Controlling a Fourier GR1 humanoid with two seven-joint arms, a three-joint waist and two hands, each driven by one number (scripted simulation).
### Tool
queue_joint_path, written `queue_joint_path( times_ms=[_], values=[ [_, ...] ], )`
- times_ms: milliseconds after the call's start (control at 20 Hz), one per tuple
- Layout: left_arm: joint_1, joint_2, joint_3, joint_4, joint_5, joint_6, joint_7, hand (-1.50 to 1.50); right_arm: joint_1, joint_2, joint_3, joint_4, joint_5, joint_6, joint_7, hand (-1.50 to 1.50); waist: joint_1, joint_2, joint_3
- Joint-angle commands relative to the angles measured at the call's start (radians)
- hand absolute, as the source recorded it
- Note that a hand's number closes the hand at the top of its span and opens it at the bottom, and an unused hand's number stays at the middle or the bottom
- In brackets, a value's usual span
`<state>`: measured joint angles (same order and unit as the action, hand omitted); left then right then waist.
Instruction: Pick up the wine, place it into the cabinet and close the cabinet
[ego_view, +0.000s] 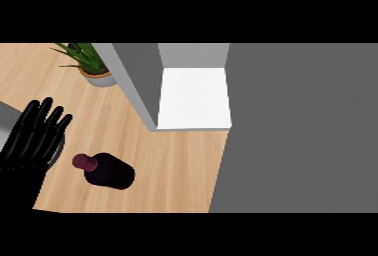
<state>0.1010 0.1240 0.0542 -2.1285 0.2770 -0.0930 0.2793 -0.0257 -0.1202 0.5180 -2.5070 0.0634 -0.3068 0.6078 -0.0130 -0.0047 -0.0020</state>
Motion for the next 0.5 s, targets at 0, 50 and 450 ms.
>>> queue_joint_path(
  times_ms=[0, 50, 450],
  values=[
    [0.090, 0.000, 0.020, 0.021, 0.013, -0.054, -0.069, -1.50, -0.008, -0.023, 0.044, -0.172, 0.174, -0.041, 0.110, -1.50, 0.006, -0.003, -0.001],
    [0.092, -0.022, 0.010, 0.095, -0.016, -0.071, -0.142, -1.50, 0.011, -0.025, 0.069, -0.142, 0.165, -0.040, 0.095, -1.50, 0.005, 0.000, 0.000],
    [0.094, -0.028, 0.049, 0.223, -0.067, -0.089, -0.267, -1.50, 0.019, -0.079, 0.061, -0.197, 0.143, -0.073, 0.098, -1.50, -0.001, -0.001, 0.000]
  ],
)
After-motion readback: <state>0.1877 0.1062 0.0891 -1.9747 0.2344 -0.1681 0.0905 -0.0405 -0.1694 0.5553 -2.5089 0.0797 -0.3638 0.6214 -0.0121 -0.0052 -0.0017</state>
